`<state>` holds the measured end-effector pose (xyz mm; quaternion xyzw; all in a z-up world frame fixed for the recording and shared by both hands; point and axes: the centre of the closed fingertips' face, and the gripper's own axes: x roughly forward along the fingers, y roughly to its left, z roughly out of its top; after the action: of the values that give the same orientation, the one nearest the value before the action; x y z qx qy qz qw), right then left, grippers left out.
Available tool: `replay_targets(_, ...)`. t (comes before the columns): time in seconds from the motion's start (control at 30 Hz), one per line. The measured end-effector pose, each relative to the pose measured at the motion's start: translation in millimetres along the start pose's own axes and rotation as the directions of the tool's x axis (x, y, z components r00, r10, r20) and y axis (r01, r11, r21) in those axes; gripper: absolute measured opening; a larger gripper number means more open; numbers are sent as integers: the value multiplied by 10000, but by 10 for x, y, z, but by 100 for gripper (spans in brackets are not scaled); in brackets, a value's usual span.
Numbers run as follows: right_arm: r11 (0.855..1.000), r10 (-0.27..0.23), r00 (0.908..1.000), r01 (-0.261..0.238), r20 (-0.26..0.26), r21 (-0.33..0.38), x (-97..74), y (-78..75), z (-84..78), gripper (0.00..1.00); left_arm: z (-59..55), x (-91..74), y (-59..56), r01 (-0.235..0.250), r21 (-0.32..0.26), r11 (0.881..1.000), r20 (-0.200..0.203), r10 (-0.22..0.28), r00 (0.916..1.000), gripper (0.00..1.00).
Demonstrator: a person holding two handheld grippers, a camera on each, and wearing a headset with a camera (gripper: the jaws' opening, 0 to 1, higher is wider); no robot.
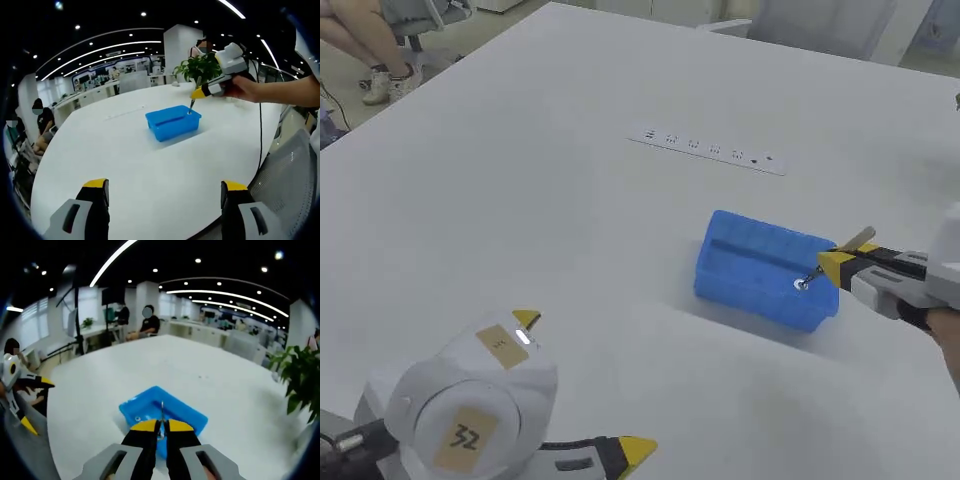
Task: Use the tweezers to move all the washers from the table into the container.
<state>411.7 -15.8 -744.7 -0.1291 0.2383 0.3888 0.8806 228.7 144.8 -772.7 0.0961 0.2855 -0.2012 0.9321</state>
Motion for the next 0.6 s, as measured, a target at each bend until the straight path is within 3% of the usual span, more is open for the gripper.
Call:
replay_targets(0.2, 10000, 40, 9986, -43, -535, -43, 169, -139, -175, 2, 0, -4, 23, -68, 26, 10000, -16, 68, 10000, 94)
replay_targets(0.6, 9995, 278, 9916, -296, -1266, -120, 372, -150, -368, 2, 4, -18, 58, -132, 163, 9998, -82, 134, 9999, 85)
